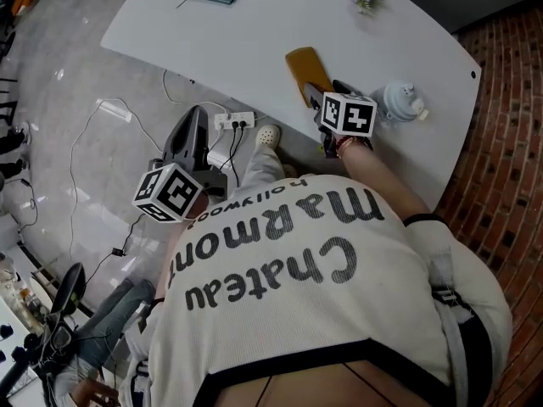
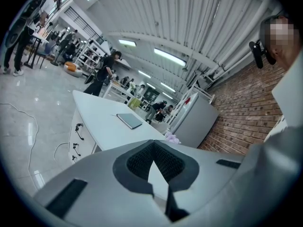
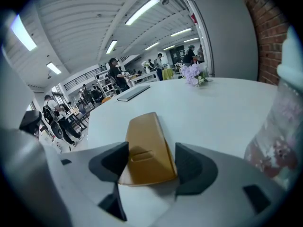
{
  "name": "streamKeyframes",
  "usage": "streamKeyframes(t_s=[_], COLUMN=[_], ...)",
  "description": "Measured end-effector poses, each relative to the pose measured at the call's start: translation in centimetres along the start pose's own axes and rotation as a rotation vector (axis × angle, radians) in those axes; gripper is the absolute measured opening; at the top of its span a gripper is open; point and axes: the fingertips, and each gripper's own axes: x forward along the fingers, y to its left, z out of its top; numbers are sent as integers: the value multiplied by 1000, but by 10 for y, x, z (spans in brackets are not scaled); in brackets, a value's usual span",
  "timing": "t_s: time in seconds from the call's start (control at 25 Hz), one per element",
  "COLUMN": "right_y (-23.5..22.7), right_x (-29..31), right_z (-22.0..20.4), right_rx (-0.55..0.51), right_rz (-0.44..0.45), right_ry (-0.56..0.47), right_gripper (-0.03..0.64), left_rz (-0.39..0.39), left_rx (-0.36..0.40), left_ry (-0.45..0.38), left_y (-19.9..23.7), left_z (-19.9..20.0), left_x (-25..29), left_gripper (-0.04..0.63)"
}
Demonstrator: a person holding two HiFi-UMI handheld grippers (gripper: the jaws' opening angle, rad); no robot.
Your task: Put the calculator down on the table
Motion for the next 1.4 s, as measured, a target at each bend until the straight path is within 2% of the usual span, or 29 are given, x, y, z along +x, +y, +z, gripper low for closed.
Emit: streamKeyframes(t_s=[0.48, 1.04, 1.28, 1.4], right_y=[-1, -5, 3, 3], right_x=[0, -9, -28, -52], right_z=[1, -1, 24, 34], right_rx=[-34, 28, 38, 28], right_rz=[-19, -19, 5, 28], right_ry=[12, -12, -113, -193], right_gripper=[336, 318, 244, 155], left_rz=[1, -11, -27, -35], left_rx=[-2, 10, 19, 25], left_ry=[-3, -17, -32, -38], left_y=[3, -6, -18, -34], left_z=[1, 6, 8, 0], left_x=[-1, -4, -8, -15], left_gripper=[3, 3, 3, 3])
